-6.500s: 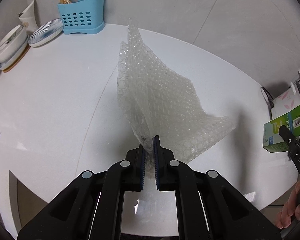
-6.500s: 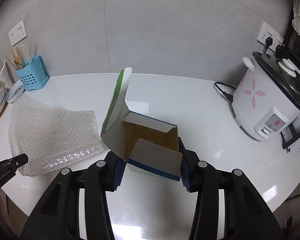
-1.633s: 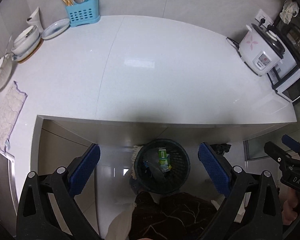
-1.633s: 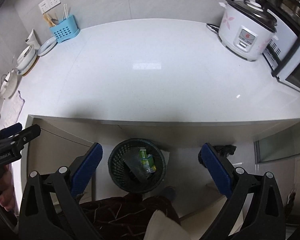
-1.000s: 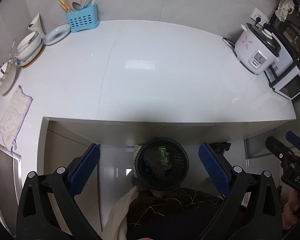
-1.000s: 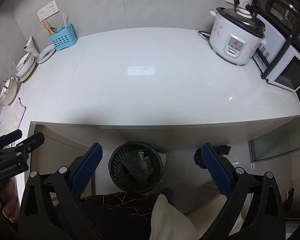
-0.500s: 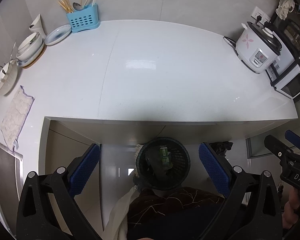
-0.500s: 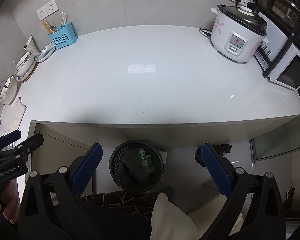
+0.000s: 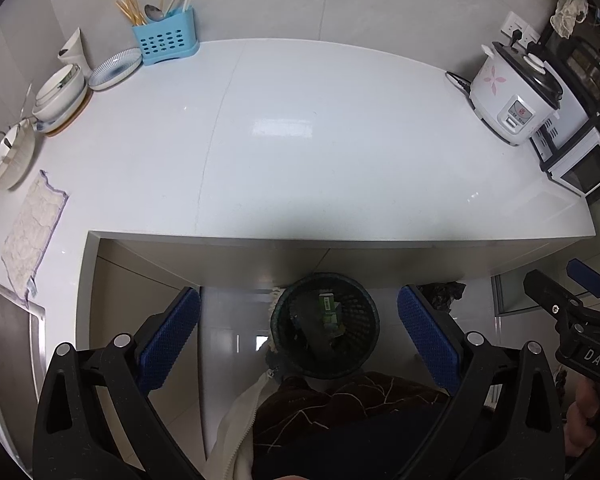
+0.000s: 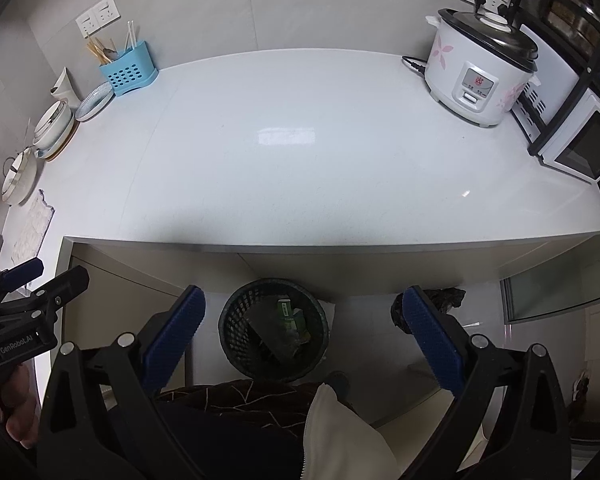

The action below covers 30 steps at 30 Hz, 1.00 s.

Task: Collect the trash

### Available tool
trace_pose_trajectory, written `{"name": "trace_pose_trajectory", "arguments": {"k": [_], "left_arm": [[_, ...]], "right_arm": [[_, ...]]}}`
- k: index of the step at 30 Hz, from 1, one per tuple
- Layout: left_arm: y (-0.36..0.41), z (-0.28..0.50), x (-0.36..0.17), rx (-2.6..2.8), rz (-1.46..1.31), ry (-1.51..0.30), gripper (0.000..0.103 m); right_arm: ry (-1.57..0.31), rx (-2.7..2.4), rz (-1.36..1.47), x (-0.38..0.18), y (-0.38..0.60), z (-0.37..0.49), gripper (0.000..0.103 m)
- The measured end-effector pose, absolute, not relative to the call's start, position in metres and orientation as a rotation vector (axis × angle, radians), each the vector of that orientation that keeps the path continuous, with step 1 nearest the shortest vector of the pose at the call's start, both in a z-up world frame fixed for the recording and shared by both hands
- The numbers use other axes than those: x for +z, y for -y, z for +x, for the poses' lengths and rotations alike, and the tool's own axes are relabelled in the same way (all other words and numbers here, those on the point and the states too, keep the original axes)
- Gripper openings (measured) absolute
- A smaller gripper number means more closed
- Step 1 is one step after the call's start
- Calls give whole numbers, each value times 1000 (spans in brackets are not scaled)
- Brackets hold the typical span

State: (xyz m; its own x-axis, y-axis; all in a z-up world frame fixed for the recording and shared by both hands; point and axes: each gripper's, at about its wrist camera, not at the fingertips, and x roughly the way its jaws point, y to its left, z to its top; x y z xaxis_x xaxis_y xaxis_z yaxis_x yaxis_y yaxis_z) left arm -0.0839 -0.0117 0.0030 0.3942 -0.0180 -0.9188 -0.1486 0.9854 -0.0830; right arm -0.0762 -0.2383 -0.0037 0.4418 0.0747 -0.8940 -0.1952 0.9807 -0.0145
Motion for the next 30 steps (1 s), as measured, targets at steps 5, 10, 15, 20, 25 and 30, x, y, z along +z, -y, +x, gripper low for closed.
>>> {"name": "trace_pose_trajectory", "arguments": {"k": [5,10,15,20,25,30], "left_arm": [[13,-86,2,82,-160,-1161,97],[12,-87,3,82,-158,-1158,97],[12,-87,3,80,-162,-1158,97],[13,-86,2,65,-171,-1165,97],[13,-87,4,57,-173,-1159,97],[13,-87,4,62,-166,-1156,97]], "right_arm": [[-1099,170,-122,-4,238,-77,95],[-1099,170,-123,-4,238,-78,95],[-1100,169,-122,-4,237,-78,95],[-1102,171,-122,-5,237,-78,95],[-1105,175,-121,-6,236,-79,95],[-1110,182,-121,-7,235,-79,95]]}}
